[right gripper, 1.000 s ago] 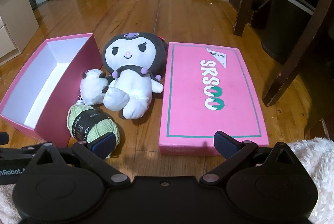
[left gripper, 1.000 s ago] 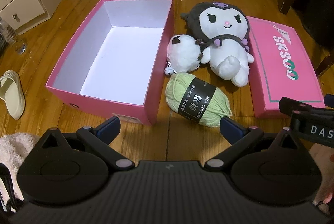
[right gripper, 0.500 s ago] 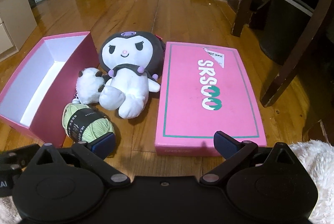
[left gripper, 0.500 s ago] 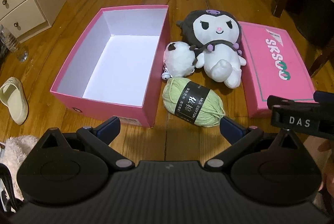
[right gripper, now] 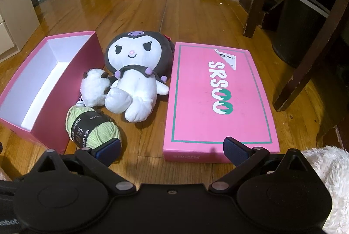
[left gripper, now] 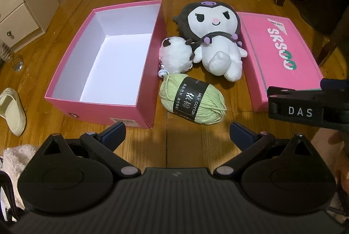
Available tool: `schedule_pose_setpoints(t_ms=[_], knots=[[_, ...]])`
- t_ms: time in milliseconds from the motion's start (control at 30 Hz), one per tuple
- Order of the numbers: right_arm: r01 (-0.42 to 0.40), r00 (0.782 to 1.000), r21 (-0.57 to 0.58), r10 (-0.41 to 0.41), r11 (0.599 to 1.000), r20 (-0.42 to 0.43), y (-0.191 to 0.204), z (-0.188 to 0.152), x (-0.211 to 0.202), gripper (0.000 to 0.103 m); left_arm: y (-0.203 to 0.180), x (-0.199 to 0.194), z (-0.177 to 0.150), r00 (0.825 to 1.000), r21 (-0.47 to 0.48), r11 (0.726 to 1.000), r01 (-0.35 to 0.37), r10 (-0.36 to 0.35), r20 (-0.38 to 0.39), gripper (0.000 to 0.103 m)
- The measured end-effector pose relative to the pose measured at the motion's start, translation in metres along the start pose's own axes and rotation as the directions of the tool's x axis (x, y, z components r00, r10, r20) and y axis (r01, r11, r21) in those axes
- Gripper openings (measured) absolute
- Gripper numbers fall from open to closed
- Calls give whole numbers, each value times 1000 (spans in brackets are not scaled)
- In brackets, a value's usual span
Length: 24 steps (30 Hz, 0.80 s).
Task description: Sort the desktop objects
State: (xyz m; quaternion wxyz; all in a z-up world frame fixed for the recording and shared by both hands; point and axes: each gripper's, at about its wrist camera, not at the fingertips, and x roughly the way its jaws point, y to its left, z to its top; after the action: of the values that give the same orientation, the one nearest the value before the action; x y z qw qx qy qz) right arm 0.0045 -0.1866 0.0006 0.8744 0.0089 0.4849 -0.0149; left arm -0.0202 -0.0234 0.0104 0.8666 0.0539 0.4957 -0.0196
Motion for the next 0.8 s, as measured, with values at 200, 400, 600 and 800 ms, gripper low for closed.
schedule_pose_setpoints(t_ms=[200,400,600,800], knots=[[3,1000,1,-3,1000,-2,1,0,-1,101,1,3,-1,1000,-11,1000,11,-11,-5,103],[10,1000,-12,-10,1000,-4,3,0,0,101,1,6,-3,1000,-9,1000,9,-9,-13,103],[15,1000,-20,-15,1000,-2,5,-1,0,101,5,10,-3,1000,-57,998,8,-10,-19,103],[22,1000,-31,-22,999,-3,7,-1,0,101,6,13,-3,999,-67,998,12,-14,-33,103]])
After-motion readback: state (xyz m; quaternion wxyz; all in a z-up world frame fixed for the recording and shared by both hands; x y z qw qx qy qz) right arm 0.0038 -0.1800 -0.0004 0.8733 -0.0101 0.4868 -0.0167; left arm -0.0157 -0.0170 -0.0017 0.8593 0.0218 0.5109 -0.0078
